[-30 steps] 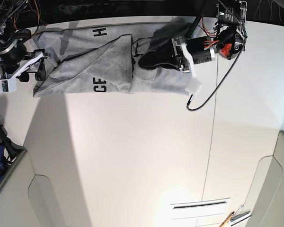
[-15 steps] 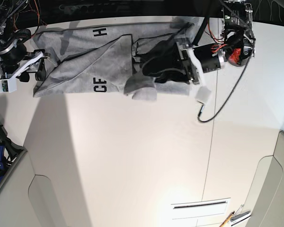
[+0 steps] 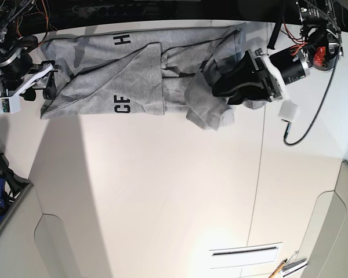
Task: Fold the T-shirt properly
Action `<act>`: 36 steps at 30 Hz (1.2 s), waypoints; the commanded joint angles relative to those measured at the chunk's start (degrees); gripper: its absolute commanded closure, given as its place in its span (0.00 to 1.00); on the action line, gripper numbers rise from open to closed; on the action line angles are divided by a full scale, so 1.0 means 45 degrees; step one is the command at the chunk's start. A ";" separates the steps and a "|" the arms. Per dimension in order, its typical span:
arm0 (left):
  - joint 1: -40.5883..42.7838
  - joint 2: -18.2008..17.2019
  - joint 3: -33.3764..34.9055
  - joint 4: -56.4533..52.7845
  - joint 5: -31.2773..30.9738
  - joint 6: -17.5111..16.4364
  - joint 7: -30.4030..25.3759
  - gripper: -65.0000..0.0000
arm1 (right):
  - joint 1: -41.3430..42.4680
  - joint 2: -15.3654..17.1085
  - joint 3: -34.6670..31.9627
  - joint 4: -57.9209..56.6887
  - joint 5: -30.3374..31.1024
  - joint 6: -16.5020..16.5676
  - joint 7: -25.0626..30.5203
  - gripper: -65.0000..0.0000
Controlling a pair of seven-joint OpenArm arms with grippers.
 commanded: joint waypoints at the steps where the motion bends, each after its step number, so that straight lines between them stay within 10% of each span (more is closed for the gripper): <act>1: -0.0097 0.0044 0.0340 0.0228 -0.0321 -0.0115 -0.0233 0.49 | 0.0058 0.0102 0.0058 0.0257 0.0189 -0.0034 0.0345 0.50; 16: -0.1511 0.0593 0.5270 0.0228 0.5323 -0.0115 -0.2788 0.49 | 0.0053 0.0102 0.0063 0.0257 0.0189 -0.0034 0.0335 0.50; 36: -0.0908 -0.0345 0.0869 0.0287 0.6790 -0.0115 -0.2720 0.49 | 0.0058 0.0097 0.0058 0.0257 0.0520 -0.0029 0.0340 0.50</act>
